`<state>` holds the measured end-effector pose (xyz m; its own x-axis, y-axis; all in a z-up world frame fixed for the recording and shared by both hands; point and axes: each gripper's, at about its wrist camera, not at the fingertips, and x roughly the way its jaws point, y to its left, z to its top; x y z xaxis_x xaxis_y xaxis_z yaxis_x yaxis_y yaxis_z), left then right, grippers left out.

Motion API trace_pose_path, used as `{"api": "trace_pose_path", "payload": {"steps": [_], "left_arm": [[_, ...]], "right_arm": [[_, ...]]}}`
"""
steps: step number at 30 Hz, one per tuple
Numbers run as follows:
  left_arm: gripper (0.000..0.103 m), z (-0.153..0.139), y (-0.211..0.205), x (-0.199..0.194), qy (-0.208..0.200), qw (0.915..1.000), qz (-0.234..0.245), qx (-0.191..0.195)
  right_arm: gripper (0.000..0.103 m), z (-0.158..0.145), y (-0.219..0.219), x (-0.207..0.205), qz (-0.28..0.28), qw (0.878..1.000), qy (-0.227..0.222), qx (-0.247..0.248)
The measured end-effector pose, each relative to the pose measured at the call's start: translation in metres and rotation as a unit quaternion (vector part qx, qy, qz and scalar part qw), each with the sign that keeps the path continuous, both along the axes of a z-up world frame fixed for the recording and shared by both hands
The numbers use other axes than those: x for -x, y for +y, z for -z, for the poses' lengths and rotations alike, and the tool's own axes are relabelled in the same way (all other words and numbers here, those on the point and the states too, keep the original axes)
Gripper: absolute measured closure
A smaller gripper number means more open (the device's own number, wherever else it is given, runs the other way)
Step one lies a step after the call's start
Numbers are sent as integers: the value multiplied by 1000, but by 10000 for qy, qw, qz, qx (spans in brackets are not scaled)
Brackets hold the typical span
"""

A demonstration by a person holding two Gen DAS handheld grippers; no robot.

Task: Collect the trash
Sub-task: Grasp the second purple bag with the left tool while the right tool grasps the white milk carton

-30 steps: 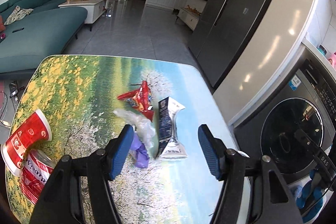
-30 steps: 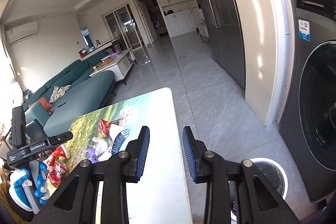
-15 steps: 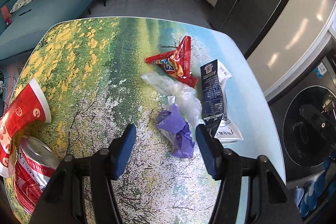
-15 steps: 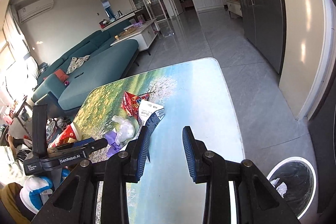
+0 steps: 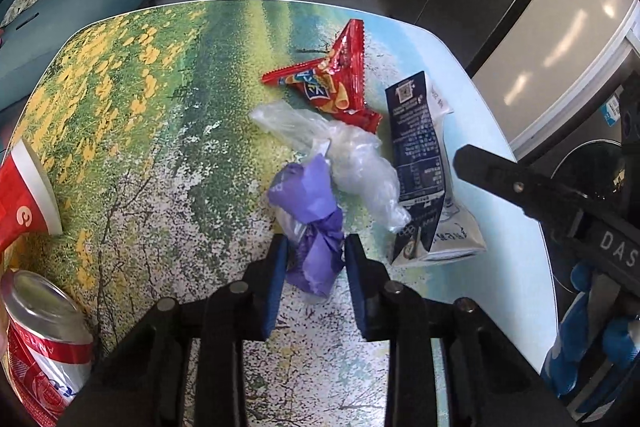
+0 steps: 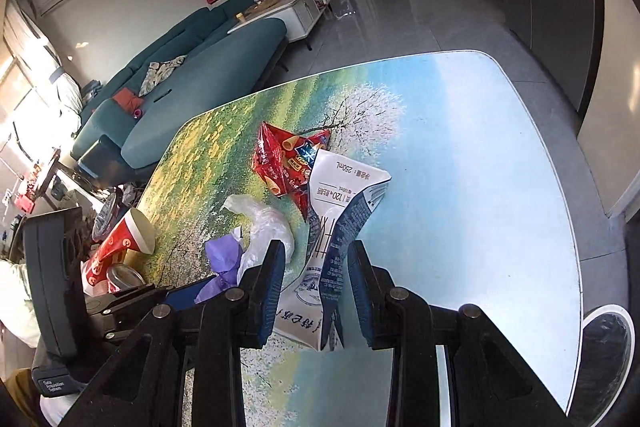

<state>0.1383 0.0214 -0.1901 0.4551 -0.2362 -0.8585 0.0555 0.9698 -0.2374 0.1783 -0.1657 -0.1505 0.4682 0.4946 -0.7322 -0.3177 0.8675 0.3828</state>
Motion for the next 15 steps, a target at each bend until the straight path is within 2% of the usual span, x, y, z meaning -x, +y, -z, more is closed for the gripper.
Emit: {"api": "trace_pose_path", "payload": {"steps": [8,15], "left_arm": [[78,-2,7,4,-126,9999,-14,48],[78,-16,19,17,-317,9994,-66,144]], "right_arm": [[73,24,19,-22,75,9989,355,287],[79,26,14,-22,97,9989,397,244]]}}
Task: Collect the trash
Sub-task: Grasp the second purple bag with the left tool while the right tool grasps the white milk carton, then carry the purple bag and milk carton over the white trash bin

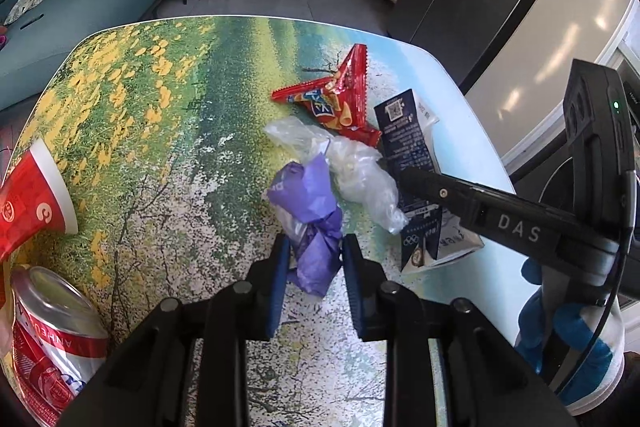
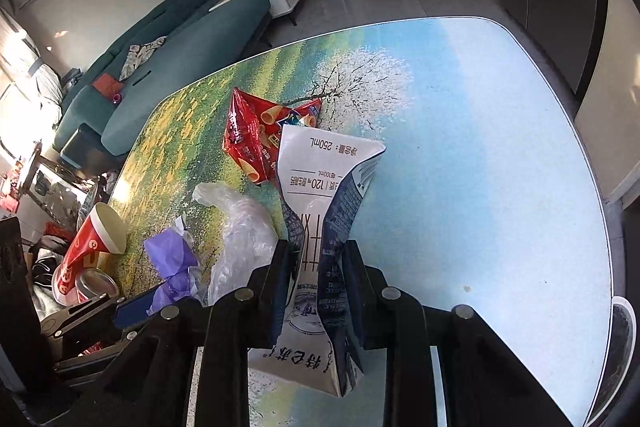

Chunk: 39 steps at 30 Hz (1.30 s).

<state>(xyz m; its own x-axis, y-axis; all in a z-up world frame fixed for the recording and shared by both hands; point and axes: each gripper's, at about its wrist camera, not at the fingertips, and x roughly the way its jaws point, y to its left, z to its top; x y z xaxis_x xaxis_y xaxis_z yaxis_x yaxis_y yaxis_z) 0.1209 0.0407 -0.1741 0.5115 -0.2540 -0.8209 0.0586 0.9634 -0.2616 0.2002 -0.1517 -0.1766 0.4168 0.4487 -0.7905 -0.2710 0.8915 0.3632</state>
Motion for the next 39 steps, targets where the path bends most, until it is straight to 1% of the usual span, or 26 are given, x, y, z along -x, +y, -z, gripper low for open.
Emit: {"api": "trace_pose_path", "payload": {"steps": [3,6,10,13,16,19,22,24,27,30,34,37,39], "left_arm": [[78,-8,4,9,-96,9999,-15,48],[78,-17,6,20,-210,9997,-13,92],[78,-37,9,38,-418,9990,47,165],[78,-55,-4,47,-614,9978,151,198],[79,-78,-23,55,-827,9957,345,215],[78,-99,-50,58,-1013,9924,642,278],[78,-115,-86,62,-1147,9868,1081,370],[78,-122,-112,64,-1160,9821,1418,446],[78,-128,-157,66,-1142,9736,1914,495],[78,-128,-202,68,-1104,9637,2377,504],[78,-117,-260,61,-843,9539,2834,508],[78,-101,-302,55,-643,9480,3097,360],[78,-89,-329,50,-468,9444,3235,354]], "right_arm": [[79,-4,-8,7,36,9999,-42,-117],[79,-15,-15,19,34,9996,-205,-180],[79,-37,-34,43,108,9982,-507,-307],[79,-59,-57,63,249,9956,-794,-425],[79,-82,-84,83,454,9917,-1125,-431],[79,-103,-115,106,710,9866,-1432,-336],[79,-118,-149,127,1058,9800,-1672,-214],[79,-123,-173,141,1314,9753,-1773,-93],[79,-122,-210,160,1741,9679,-1805,164],[79,-109,-250,172,2189,9617,-1630,266],[79,-81,-295,183,2657,9547,-1270,429],[79,-53,-328,190,2897,9512,-953,479],[79,-35,-344,191,3025,9492,-750,445]]}}
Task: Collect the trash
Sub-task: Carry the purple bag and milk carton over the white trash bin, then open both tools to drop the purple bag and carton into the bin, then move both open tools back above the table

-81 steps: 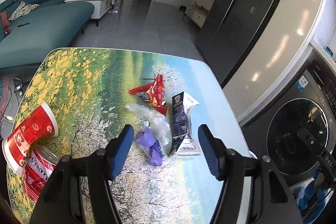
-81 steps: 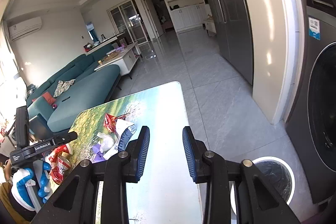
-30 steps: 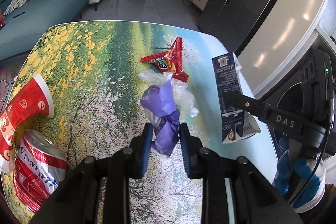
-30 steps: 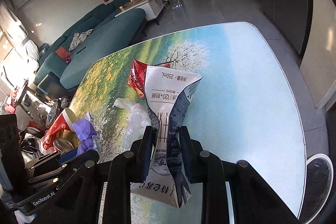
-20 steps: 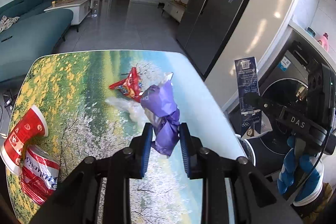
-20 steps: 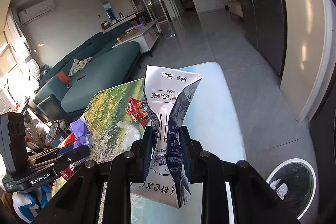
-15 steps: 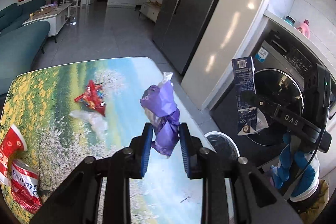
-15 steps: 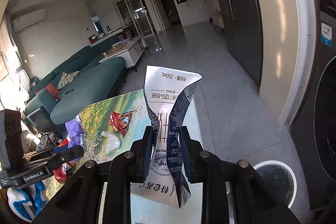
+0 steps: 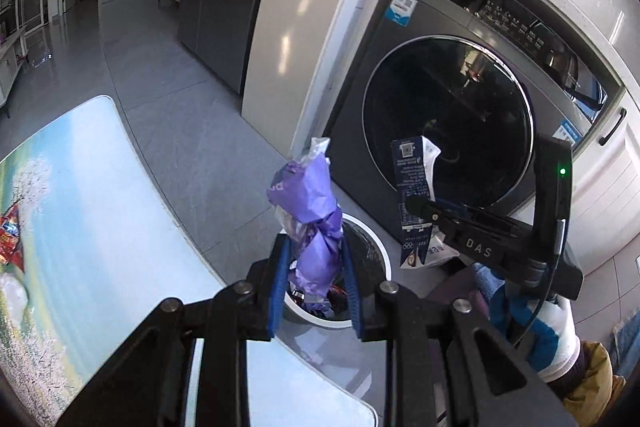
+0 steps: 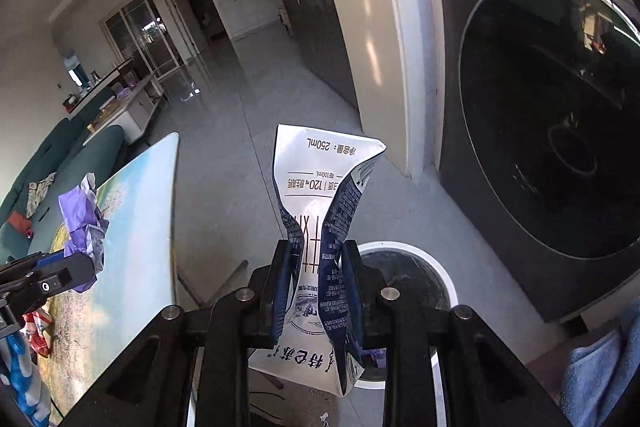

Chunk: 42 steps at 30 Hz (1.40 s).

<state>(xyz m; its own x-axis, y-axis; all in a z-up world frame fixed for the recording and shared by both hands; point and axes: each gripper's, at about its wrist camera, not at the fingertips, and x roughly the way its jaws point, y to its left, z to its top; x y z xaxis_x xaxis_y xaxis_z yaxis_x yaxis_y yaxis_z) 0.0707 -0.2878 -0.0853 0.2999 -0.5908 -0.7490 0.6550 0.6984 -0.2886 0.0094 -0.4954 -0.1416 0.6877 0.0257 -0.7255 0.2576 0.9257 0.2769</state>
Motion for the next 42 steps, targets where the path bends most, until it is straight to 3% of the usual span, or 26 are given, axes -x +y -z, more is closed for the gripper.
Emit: {"api": "trace_pose_path", "payload": {"steps": [8,13,18,22,27,33,38,42], "left_arm": [[76,39,-79,-14,547,9975,451,80],[75,59,-105,-21,784,9952,578,46],[54,63,-108,-19,778,9954,563,51],[52,64,-103,-18,804,9953,532,64],[52,48,-79,-13,515,9981,321,137],[52,7,-20,-1,-431,9984,-349,130],[52,-15,43,3,-995,9895,-1051,53],[52,-27,93,7,-1360,9777,-1598,-109]], "right_arm": [[79,56,-41,-11,305,9979,512,-255],[79,71,-57,-16,457,9960,702,-310],[79,75,-65,-6,617,9948,702,-400],[79,67,-65,6,767,9944,573,-447],[79,45,-53,13,769,9959,290,-389],[68,-1,-3,10,387,9990,-232,63],[58,-35,52,6,51,9968,-655,466],[48,-52,93,4,-179,9932,-874,750]]}}
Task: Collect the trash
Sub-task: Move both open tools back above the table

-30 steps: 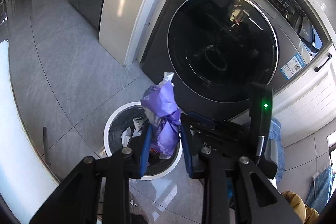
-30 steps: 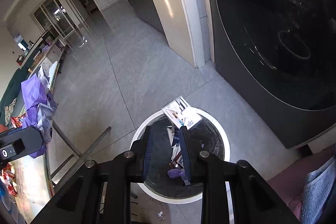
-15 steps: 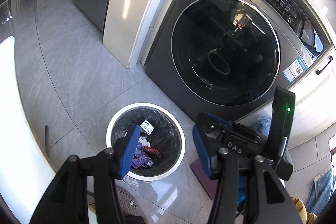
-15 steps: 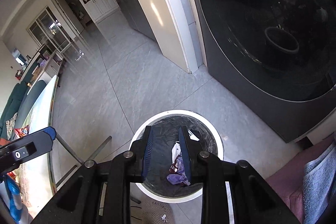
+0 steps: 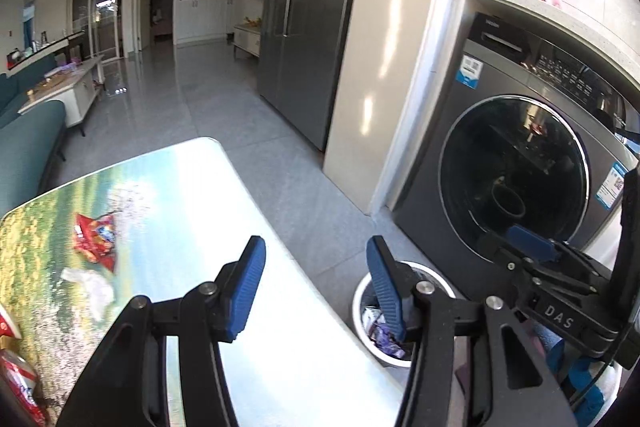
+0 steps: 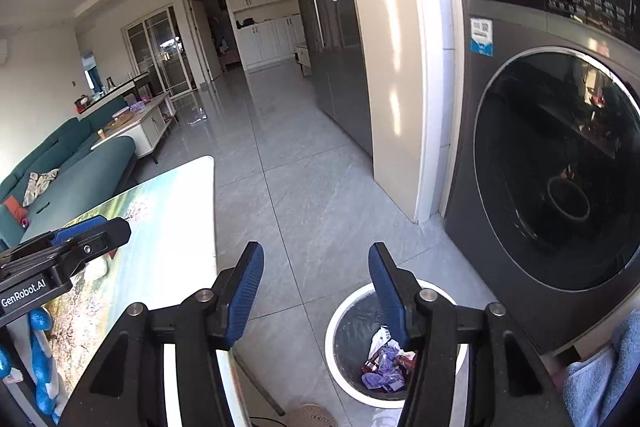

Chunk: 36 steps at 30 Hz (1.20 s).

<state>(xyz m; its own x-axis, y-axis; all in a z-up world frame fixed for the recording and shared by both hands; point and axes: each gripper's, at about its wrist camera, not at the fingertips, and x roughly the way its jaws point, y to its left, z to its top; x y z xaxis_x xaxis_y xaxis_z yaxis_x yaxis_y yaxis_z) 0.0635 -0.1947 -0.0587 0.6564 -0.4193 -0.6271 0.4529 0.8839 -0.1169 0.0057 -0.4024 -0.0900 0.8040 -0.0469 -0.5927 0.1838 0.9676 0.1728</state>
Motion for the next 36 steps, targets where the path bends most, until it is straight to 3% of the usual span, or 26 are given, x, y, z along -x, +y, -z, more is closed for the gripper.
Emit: {"api": "trace_pose_path", "payload": {"steps": [6,8,17,36], "left_arm": [[51,-14,77,16,-456,9947,-910,-120],[42,-20,101,23,-624,9903,-1235,-151],[35,-43,181,57,-1216,9704,-2074,-208],[18,-45,241,106,-1602,9414,-2906,-611]], "right_arm": [[38,-16,57,-3,-381,9981,-301,370],[36,-20,75,-4,-521,9966,-406,484],[25,-41,143,4,-1084,9863,-770,974],[9,-59,223,30,-1532,9716,-1226,1324]]}}
